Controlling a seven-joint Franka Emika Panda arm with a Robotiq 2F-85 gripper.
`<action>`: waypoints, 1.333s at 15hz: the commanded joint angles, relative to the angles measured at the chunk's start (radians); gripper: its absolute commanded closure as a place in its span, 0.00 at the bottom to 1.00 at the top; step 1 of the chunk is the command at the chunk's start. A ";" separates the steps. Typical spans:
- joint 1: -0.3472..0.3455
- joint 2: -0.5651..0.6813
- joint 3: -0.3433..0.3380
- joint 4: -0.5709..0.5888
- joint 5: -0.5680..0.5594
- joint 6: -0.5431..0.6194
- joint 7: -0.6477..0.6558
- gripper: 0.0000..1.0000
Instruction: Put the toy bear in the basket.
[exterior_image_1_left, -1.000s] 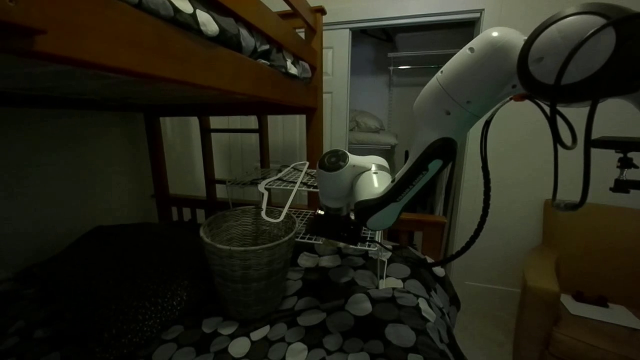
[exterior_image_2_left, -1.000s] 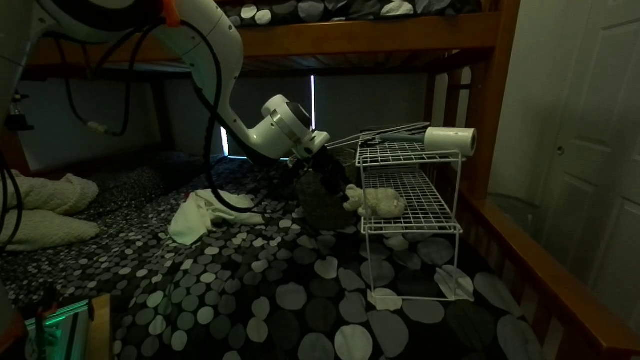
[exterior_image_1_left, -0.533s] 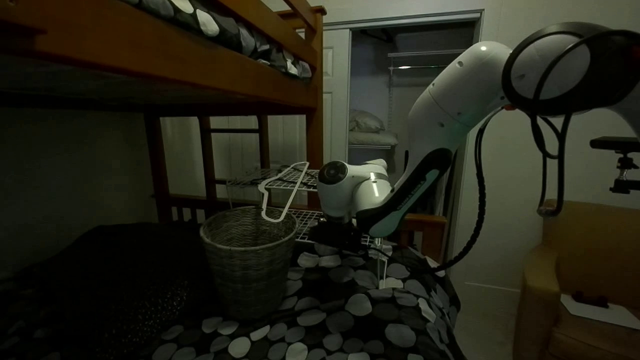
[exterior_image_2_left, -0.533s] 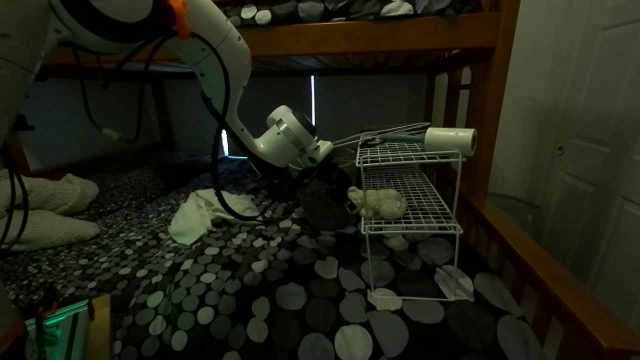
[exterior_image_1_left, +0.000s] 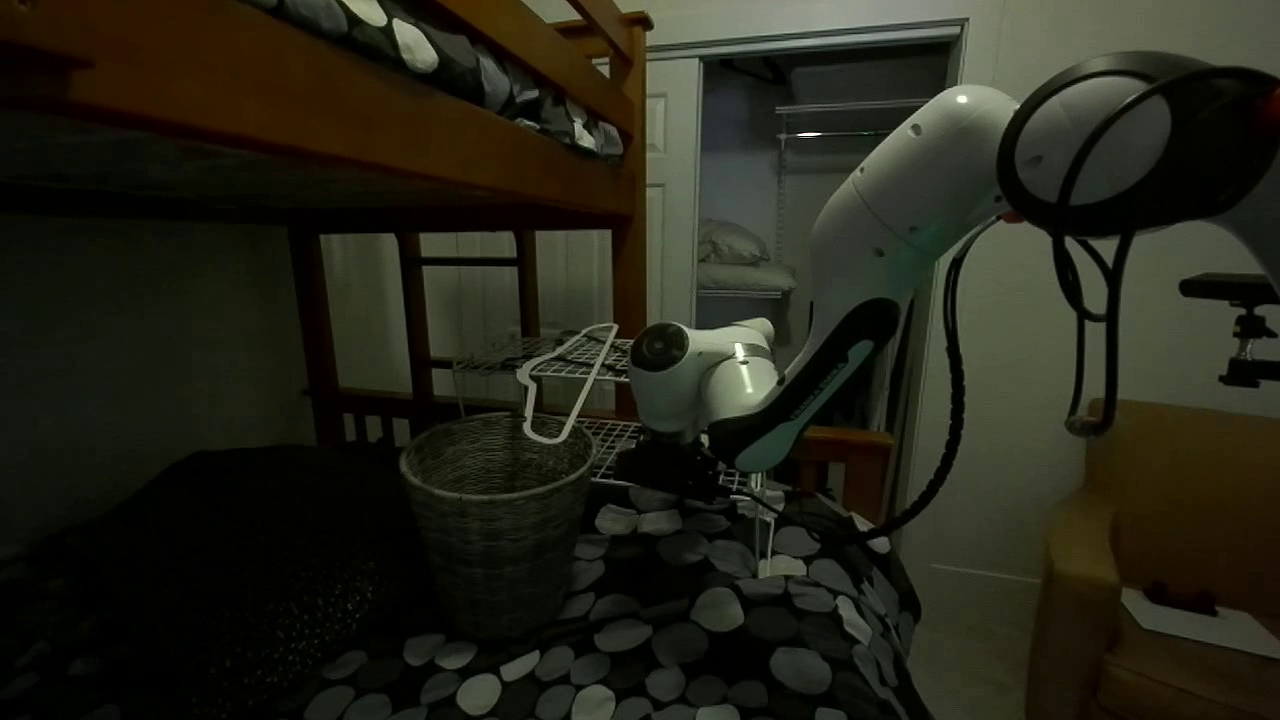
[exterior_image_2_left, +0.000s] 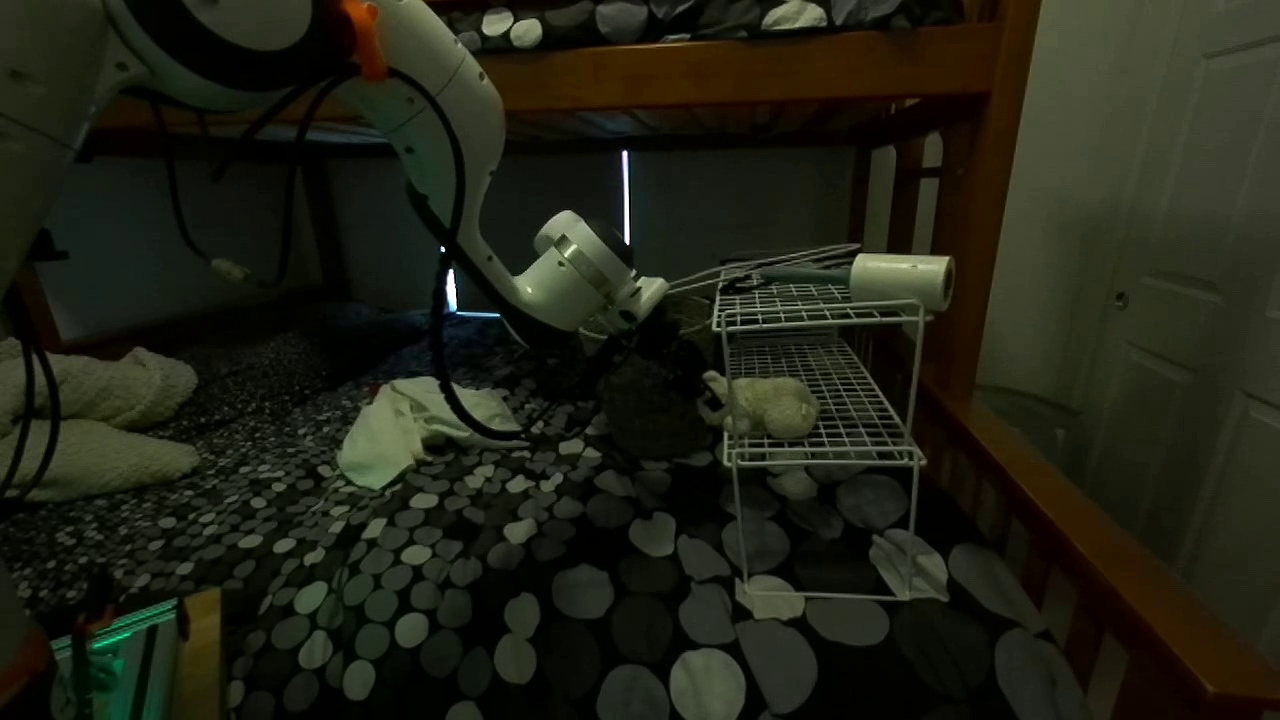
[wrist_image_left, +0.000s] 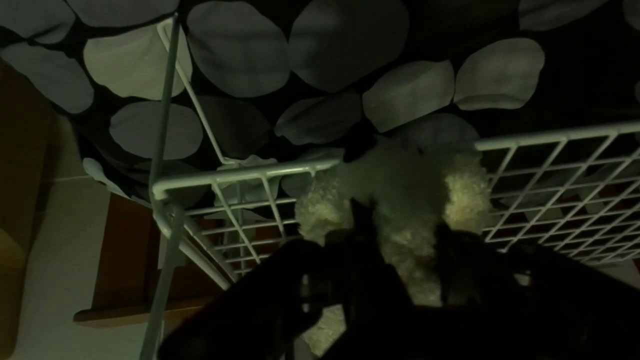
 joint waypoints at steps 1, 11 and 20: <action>0.005 0.001 0.002 0.010 -0.024 -0.022 0.030 0.96; -0.052 -0.154 0.115 -0.043 0.096 0.261 -0.101 0.95; -0.344 -0.480 0.507 -0.393 0.768 0.231 -0.804 0.95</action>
